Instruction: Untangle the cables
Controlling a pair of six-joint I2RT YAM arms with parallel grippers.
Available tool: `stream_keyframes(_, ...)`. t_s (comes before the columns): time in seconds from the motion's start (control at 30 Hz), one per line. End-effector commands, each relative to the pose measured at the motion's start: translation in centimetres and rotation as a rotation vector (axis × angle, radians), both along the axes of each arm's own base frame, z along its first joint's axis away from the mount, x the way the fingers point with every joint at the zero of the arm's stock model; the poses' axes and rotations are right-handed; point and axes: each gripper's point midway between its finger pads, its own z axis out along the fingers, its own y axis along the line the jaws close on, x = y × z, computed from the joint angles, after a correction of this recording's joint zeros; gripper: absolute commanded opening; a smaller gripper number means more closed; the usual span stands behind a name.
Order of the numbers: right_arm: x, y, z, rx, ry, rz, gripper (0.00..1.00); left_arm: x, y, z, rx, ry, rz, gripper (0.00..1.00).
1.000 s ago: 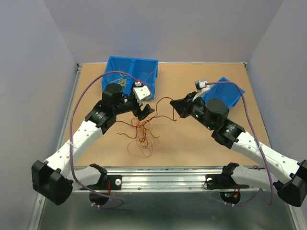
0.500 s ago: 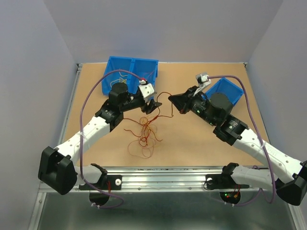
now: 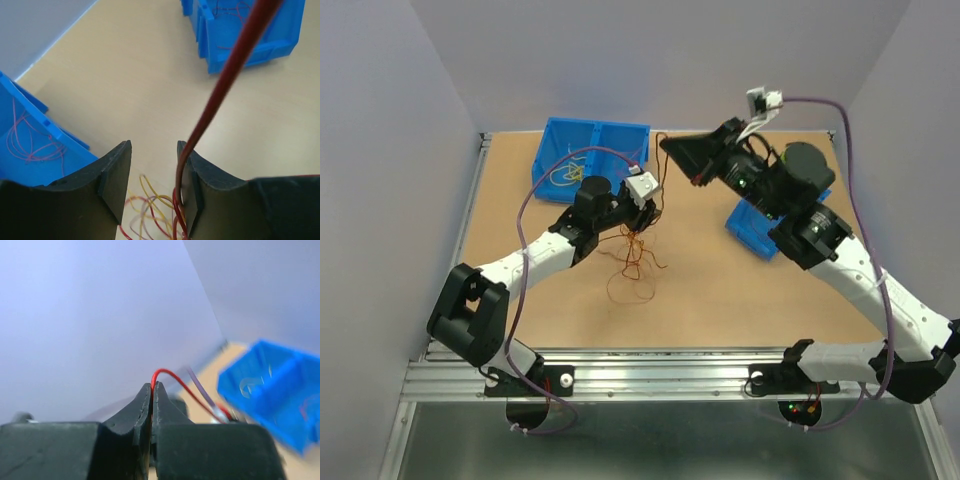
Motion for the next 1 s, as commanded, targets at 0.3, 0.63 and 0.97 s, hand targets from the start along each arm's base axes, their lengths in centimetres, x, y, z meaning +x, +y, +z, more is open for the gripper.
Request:
stream_keyframes(0.3, -5.4, -12.2, 31.9, 0.667, -0.486, -0.254, 0.0, 0.6, -0.2, -6.9, 0.164, 0.078, 0.033, 0.52)
stream_keyframes(0.63, -7.4, -17.7, 30.6, 0.706, -0.551, -0.428, 0.01, 1.5, 1.0, -6.2, 0.188, 0.077, 0.105, 0.53)
stream_keyframes(0.97, -0.8, -15.9, 23.6, 0.487, -0.464, -0.663, 0.01, 5.4, 13.7, 3.5, -0.108, 0.038, 0.407, 0.59)
